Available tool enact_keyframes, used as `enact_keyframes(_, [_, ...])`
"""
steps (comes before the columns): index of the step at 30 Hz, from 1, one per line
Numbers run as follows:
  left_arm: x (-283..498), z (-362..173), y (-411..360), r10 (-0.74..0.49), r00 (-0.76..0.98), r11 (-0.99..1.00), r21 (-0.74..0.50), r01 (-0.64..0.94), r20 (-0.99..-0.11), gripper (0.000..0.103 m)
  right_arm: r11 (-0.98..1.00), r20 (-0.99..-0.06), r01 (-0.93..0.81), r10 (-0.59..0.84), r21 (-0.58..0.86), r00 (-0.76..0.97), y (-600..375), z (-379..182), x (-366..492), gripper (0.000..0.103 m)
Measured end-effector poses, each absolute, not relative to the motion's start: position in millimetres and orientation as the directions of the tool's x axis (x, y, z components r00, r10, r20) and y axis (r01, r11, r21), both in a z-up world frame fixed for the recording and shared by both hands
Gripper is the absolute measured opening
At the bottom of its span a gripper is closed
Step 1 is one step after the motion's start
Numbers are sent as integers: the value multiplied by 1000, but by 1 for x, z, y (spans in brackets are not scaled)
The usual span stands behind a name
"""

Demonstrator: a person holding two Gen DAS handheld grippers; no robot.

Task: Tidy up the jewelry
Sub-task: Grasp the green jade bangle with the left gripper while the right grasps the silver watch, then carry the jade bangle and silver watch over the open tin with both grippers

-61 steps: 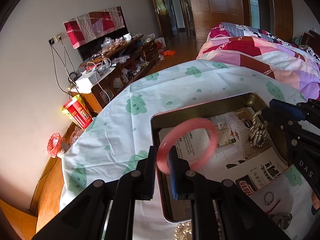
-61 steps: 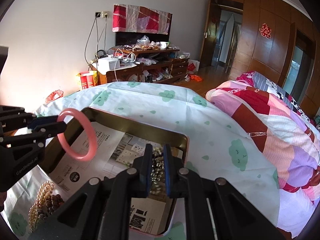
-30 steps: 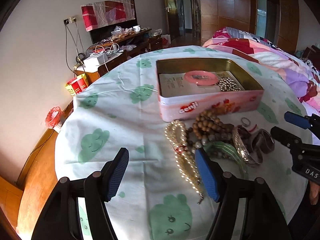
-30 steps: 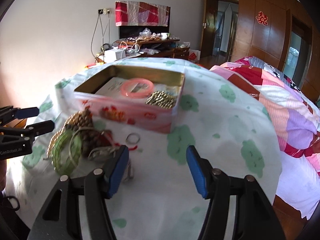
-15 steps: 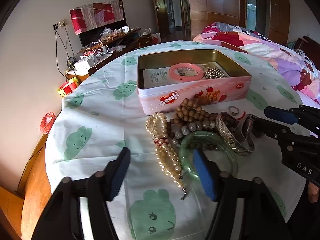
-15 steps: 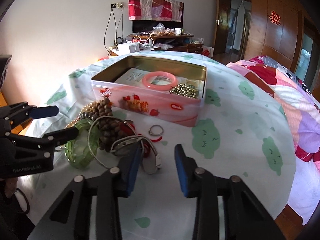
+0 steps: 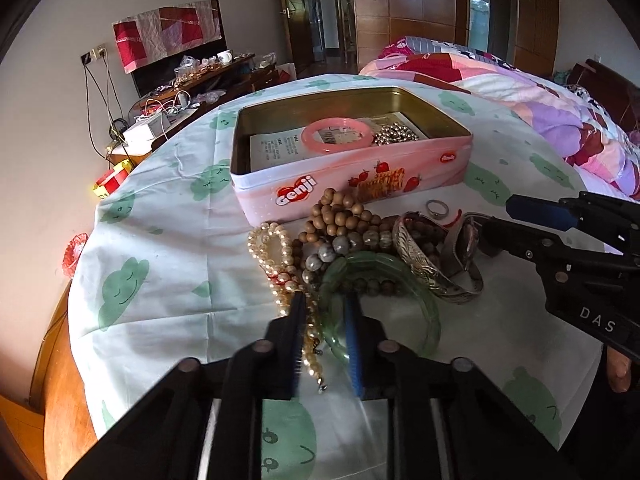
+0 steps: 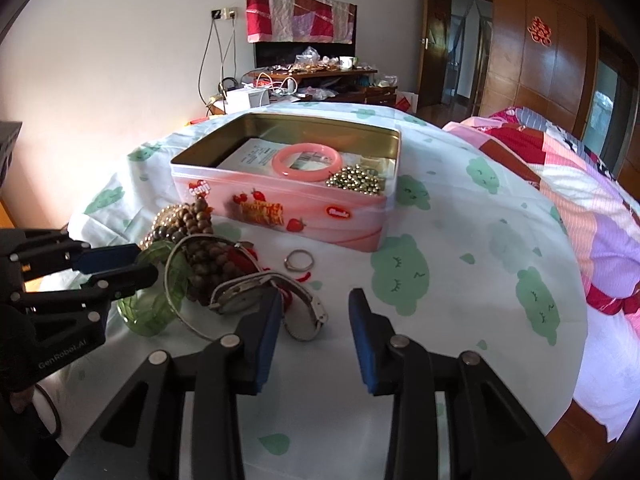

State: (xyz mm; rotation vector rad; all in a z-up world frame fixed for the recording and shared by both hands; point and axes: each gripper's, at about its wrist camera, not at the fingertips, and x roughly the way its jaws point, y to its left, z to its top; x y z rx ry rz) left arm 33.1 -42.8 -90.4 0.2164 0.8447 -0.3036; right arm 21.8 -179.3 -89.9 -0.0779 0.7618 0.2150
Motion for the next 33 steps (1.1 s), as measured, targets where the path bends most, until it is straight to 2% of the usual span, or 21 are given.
enact_keyframes(2, [34,-88,-37,-199,617,937,38,348,-761,5,976,-691,-218,162,7,704,-180,-90,22,37])
enact_keyframes(9, [31,-65,-17,-256,637,942,-38,335,-727,5,982,-682,-187,149,18,716,-188,-87,23,37])
enact_keyframes(16, [28,-42,-8,-198,712,955,31,295,-673,5,977,-703,-214,160,11,693,-182,-94,26,37])
enact_keyframes(20, [33,-47,-2,-184,705,960,29,279,-684,5,977,-715,-213,154,7,682,-180,-98,29,37])
enact_keyframes(21, [34,-49,0,-183,701,961,25,276,-689,5,977,-719,-213,154,8,678,-180,-100,30,35])
enact_keyframes(22, [35,-50,1,-187,697,961,18,276,-692,5,976,-724,-218,157,10,672,-179,-102,30,29])
enact_keyframes(24, [36,-52,3,-193,691,961,7,275,-697,5,974,-727,-227,163,10,667,-179,-104,30,26])
enact_keyframes(25, [36,-52,3,-192,691,962,7,274,-696,5,973,-727,-230,166,11,666,-180,-103,29,13])
enact_keyframes(33, [35,-51,4,-188,694,964,6,267,-695,5,969,-671,-246,205,34,713,-181,-83,17,12])
